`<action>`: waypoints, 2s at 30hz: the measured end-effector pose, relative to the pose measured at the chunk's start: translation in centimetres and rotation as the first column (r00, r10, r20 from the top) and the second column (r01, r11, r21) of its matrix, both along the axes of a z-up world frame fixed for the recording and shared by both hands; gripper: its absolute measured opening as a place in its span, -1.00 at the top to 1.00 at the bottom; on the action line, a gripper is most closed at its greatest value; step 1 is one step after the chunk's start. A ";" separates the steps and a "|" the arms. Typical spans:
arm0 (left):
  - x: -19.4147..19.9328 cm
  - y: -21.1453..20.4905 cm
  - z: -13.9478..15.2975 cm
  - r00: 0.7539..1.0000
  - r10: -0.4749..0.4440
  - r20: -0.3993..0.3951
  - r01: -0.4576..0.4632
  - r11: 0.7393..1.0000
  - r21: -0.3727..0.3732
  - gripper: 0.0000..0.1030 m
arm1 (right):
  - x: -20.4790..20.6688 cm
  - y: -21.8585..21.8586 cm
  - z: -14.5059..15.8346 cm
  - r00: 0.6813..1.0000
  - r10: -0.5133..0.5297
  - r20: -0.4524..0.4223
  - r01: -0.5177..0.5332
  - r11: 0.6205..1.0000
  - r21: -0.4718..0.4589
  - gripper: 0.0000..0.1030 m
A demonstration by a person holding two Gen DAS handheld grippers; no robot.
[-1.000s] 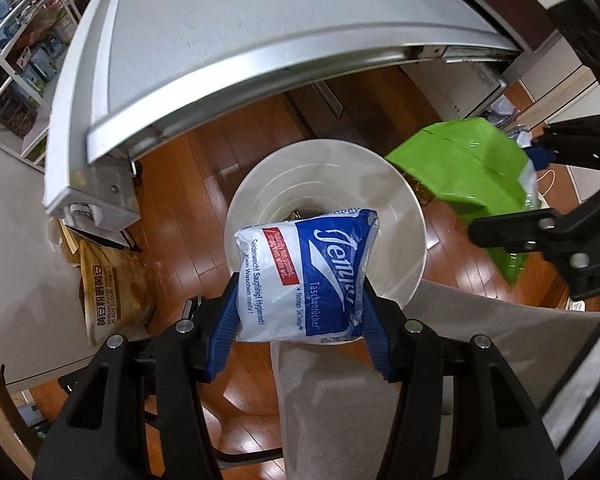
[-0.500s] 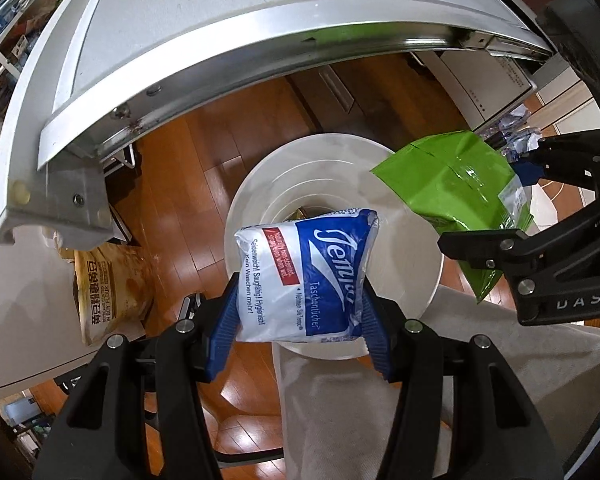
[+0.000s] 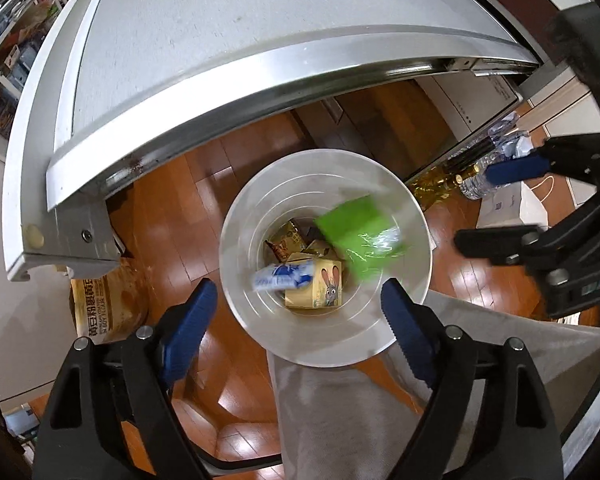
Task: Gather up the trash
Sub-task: 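Open both tools to drop the Tempo pack and snack bag into the bin, then move the left tool to the gold butter tub while the right tool approaches the tan paper cup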
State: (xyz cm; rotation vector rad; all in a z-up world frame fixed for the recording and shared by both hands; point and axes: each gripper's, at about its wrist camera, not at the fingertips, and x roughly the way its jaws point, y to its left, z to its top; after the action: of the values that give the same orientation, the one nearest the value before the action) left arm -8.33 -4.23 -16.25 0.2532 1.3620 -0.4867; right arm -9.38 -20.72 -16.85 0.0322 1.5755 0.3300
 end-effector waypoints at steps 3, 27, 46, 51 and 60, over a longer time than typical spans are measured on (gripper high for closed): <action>0.0 0.1 0.2 1.000 0.010 -0.006 -0.010 1.000 -0.008 -0.66 | -0.3 -0.6 1.7 0.999 -0.004 0.046 0.004 1.000 0.003 -0.58; 15.6 0.6 10.0 0.928 -0.032 0.370 0.013 0.998 0.055 -0.88 | 6.4 -0.3 14.3 0.898 -0.052 0.436 0.048 0.999 0.021 -0.78; 19.6 -1.4 8.8 0.981 -0.061 0.182 0.101 0.970 -0.221 -0.88 | 7.3 -2.0 13.6 0.916 -0.161 0.366 0.144 0.987 0.073 -0.78; 21.2 2.4 7.9 0.989 0.067 0.134 -0.036 0.975 -0.220 -0.88 | 7.8 -2.1 13.8 0.914 -0.171 0.368 0.150 0.985 0.086 -0.78; 21.2 0.6 5.4 1.000 0.021 0.015 -0.015 0.936 -0.350 -0.88 | 8.1 -1.5 13.5 0.920 -0.163 0.355 0.138 0.986 0.095 -0.78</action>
State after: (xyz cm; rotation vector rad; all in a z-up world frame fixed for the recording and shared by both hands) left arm 12.88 -3.58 -10.87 -0.0481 1.2327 -0.6996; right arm -1.31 -22.23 -3.34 0.1379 1.1865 0.2509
